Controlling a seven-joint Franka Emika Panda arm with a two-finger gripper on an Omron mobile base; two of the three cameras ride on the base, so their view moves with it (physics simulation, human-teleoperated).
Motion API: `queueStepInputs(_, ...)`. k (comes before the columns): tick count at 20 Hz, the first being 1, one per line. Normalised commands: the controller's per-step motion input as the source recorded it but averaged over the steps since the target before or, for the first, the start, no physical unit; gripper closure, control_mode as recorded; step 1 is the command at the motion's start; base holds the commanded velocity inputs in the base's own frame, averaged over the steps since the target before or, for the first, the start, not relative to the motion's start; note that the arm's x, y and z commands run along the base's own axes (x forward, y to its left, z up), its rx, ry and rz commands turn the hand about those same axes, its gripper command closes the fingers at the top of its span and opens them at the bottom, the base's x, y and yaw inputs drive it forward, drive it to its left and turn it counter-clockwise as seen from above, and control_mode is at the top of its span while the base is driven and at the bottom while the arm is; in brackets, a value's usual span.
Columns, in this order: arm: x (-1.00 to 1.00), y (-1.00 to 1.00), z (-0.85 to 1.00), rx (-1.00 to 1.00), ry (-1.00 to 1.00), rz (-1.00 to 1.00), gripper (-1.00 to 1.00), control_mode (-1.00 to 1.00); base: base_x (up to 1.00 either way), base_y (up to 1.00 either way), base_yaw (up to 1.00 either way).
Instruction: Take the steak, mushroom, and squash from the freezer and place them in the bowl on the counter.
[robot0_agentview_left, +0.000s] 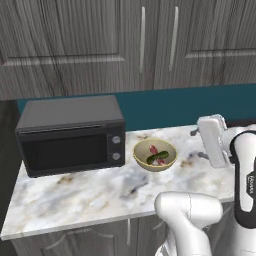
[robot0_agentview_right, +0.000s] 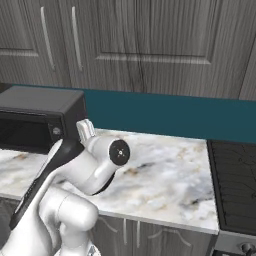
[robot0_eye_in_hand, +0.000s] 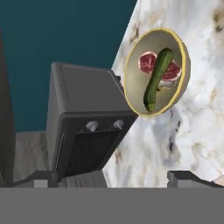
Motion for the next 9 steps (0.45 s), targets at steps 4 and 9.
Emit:
queueStepInputs(4, -1.00, 0.02, 0.49, 0.03, -0.22, 0.00, -1.00, -1.00, 0.00, 0.00, 0.00)
queueStepInputs(9, -0.95, 0.00, 0.65, 0.04, -0.17, 0.00, -1.00, -1.00, 0.00, 0.00, 0.00)
